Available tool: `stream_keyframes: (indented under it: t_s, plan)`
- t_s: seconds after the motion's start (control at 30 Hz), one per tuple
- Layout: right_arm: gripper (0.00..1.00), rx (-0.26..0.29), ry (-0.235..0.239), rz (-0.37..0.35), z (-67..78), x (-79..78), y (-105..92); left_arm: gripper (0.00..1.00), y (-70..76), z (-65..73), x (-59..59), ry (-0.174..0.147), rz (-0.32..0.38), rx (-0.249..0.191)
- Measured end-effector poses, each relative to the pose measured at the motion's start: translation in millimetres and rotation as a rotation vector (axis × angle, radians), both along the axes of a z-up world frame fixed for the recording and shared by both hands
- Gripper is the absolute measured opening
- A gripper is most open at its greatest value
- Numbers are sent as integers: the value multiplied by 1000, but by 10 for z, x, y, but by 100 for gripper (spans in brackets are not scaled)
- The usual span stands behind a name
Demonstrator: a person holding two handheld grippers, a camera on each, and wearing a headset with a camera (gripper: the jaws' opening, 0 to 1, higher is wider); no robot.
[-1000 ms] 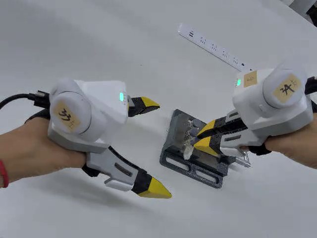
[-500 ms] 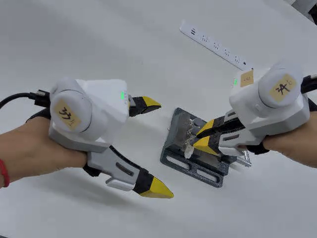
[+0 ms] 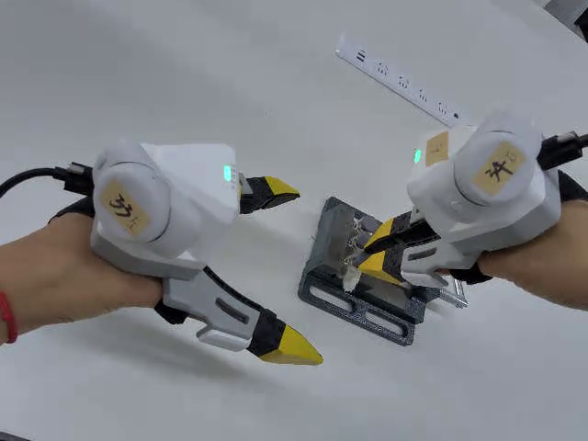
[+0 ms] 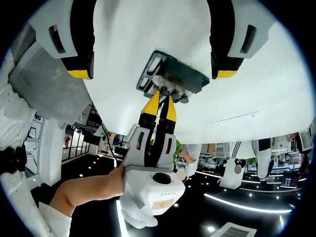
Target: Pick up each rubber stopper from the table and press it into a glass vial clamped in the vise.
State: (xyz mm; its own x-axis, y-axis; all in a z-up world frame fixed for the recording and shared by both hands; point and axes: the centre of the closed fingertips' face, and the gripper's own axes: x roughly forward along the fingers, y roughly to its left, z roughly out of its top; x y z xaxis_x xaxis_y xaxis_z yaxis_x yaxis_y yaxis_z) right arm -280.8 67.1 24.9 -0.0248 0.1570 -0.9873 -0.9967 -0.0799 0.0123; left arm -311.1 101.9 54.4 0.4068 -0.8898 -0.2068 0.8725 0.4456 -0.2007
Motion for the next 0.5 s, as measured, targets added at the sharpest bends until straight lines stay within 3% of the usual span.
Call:
stream_keyframes:
  t_s: [0.23,0.37,0.5]
  plan:
    - [4,-56,-44,46,-19,16,1,98,-19,5,15,0,-1,-5]
    - [4,-81,-33,58,-24,39,8,98,-34,1,18,3,-3,-7]
    - [4,-73,-7,39,-32,64,-6,98,-49,16,26,2,-1,-16]
